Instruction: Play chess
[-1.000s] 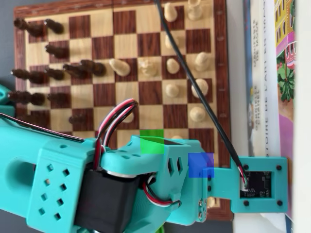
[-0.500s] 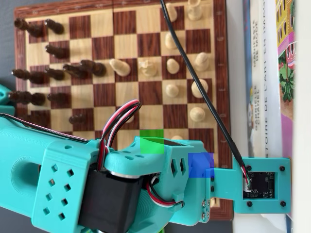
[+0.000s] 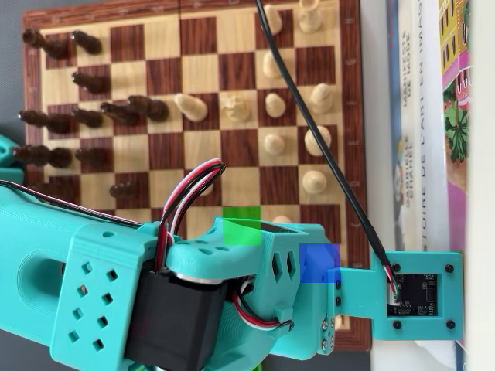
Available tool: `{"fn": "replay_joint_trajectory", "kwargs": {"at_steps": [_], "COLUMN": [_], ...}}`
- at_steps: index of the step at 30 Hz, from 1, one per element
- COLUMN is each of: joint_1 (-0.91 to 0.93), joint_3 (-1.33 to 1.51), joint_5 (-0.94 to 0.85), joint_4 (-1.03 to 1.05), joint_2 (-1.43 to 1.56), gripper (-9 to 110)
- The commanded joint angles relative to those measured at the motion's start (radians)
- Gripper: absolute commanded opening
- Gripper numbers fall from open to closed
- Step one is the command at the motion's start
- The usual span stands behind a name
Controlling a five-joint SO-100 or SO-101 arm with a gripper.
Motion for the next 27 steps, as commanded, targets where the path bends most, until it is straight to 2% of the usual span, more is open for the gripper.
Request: {"fn": "replay_joint_trajectory", "kwargs": {"at_steps": [1, 13, 27], "joint_1": [0.003, 0.006, -0.012], "joint_3": [-0.043, -0.054, 0.107], "joint_5": [-0.003, -0.038, -0.026], "joint_4": [0.002, 0.002, 0.017], "joint_2": [0.009, 0.026, 0.301], "gripper": [4, 3, 3]}}
